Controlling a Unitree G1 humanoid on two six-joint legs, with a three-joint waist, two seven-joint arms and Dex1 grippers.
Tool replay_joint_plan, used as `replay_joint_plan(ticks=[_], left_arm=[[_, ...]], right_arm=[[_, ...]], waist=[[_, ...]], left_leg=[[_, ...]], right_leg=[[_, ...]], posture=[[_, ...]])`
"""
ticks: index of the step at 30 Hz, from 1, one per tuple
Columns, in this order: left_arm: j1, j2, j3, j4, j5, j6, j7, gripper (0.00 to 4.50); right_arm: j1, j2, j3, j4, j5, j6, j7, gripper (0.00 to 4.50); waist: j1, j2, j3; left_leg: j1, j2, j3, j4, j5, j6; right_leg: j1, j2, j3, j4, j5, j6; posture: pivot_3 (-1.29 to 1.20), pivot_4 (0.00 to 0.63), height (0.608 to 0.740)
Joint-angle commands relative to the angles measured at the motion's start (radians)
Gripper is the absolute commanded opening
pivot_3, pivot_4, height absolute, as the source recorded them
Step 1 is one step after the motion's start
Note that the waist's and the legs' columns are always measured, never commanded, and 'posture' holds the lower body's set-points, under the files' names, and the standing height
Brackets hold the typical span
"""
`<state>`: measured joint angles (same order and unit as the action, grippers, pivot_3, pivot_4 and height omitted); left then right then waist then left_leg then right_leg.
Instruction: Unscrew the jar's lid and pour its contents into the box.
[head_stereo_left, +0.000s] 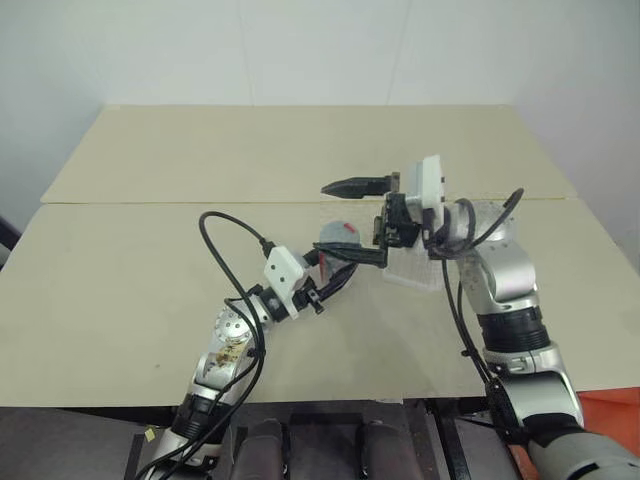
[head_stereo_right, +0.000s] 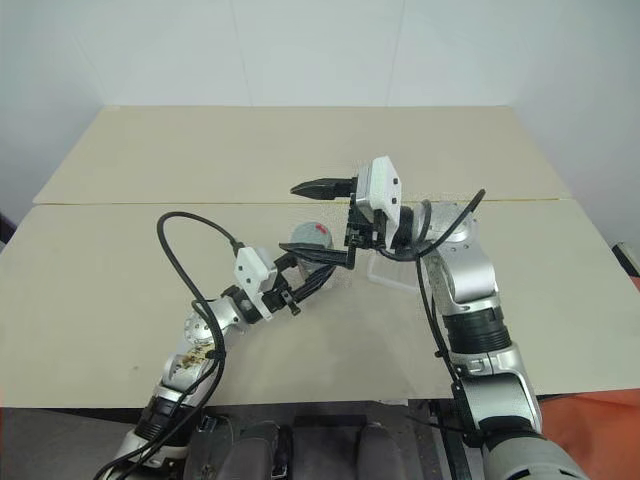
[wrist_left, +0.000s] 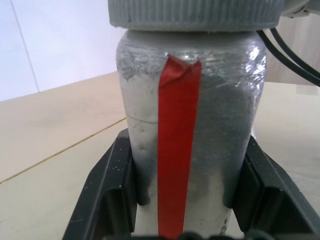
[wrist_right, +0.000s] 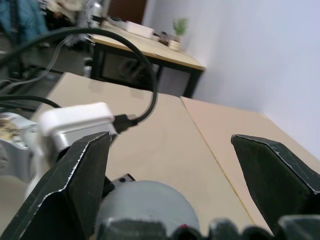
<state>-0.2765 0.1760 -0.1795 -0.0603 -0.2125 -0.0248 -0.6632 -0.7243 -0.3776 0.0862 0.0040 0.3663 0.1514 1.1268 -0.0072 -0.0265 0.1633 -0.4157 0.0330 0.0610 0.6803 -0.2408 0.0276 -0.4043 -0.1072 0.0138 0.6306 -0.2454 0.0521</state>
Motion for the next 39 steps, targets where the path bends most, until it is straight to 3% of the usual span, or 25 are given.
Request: replay_joint_plan(ticks=[1,39], left_arm=[[-0.025,-0.009,-0.007,-0.010,-0.005,-0.026,-0.007,2.05],[-0.006,-0.010,0.002,0.013,-0.014,-0.064,-0.029,2.05]], right_arm=[[0.010,-0.006,0.007,-0.055,-0.017,0.014,-0.051,4.47],[0.171,-0.207,-0.074,-0.136,0.023,0.021,-0.093,4.47]], waist=[[0.000,0.000,0.000],[0.009,0.000,0.000]], left_leg=[[0.000,0.000,0.000,0.000,0.000,0.000],[0.000,0.000,0.000,0.000,0.000,0.000]], right_leg=[[0.000,0.000,0.000,0.000,0.000,0.000],[0.000,0.000,0.000,-0.001,0.000,0.000]], posture=[[0.00,0.150,0.740],[0.00,0.150,0.740]])
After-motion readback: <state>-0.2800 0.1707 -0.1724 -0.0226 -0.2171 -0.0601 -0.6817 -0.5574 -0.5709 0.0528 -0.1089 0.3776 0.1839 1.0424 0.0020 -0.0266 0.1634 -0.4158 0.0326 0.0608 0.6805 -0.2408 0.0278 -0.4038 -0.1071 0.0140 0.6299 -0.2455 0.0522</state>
